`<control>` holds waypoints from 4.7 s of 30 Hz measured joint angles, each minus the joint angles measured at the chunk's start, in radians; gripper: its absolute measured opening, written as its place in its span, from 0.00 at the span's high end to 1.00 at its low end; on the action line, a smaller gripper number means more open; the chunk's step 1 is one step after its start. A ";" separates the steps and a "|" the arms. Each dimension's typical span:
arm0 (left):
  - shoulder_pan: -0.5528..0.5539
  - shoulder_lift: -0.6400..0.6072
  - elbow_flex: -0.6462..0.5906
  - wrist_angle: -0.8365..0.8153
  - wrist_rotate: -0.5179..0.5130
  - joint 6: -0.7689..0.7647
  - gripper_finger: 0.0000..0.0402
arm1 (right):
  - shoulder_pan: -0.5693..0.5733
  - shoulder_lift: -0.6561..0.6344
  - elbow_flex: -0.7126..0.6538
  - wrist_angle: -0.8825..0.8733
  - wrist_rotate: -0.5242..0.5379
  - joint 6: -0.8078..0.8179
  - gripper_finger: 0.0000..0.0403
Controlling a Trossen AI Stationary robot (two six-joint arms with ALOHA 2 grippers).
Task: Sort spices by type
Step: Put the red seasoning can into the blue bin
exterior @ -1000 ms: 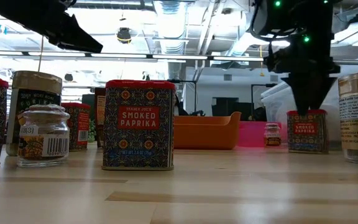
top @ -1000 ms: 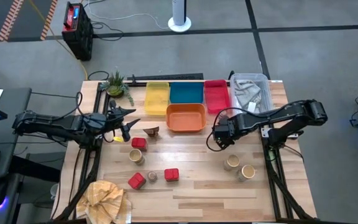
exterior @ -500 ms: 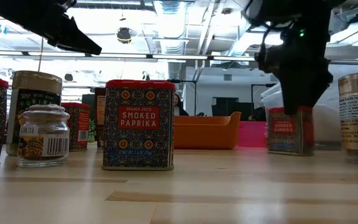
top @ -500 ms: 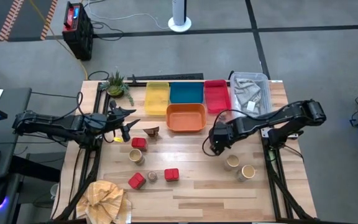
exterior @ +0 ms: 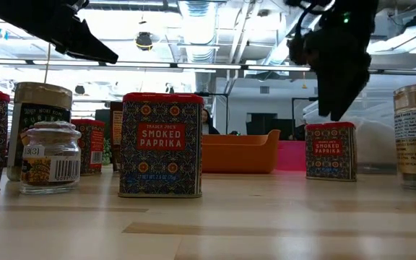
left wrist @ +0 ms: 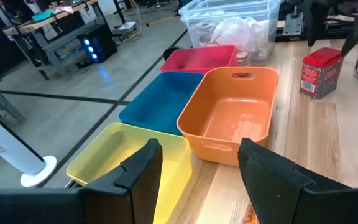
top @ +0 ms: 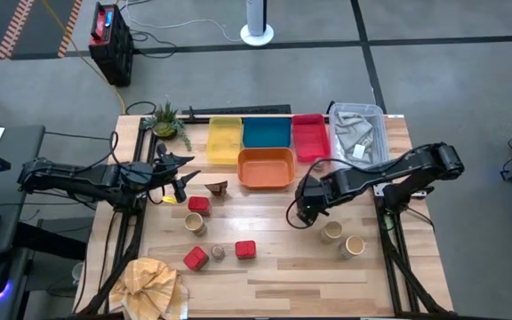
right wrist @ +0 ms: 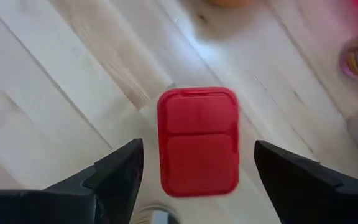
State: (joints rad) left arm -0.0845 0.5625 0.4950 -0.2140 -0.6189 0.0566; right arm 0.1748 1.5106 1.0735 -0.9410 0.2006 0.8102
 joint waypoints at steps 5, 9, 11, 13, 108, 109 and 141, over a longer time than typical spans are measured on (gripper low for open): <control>0.000 0.000 0.000 0.001 0.000 0.000 0.50 | -0.007 0.124 0.006 0.000 0.001 -0.085 0.18; 0.000 0.000 0.000 0.000 0.000 0.000 0.50 | -0.031 0.179 0.006 0.004 -0.025 -0.121 0.20; 0.000 0.000 0.000 -0.005 0.000 0.000 0.50 | -0.041 0.182 0.006 0.006 -0.041 -0.138 0.23; 0.000 0.000 0.000 -0.007 0.000 -0.001 0.50 | -0.047 0.176 0.007 0.018 -0.043 -0.153 0.28; -0.002 0.000 -0.002 -0.139 0.040 -0.308 0.50 | -0.743 0.879 1.158 -0.087 -0.204 -1.409 0.25; -0.002 0.000 -0.002 -0.140 0.040 -0.305 0.50 | -0.740 0.876 1.158 -0.086 -0.202 -1.409 0.23; -0.002 -0.001 -0.002 -0.267 0.049 -0.308 0.50 | -0.069 0.780 1.180 -0.214 -0.302 -1.028 0.18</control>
State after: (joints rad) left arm -0.0864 0.5617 0.4934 -0.4814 -0.5701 -0.2514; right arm 0.1054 2.2909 2.2532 -1.1545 -0.1011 -0.2178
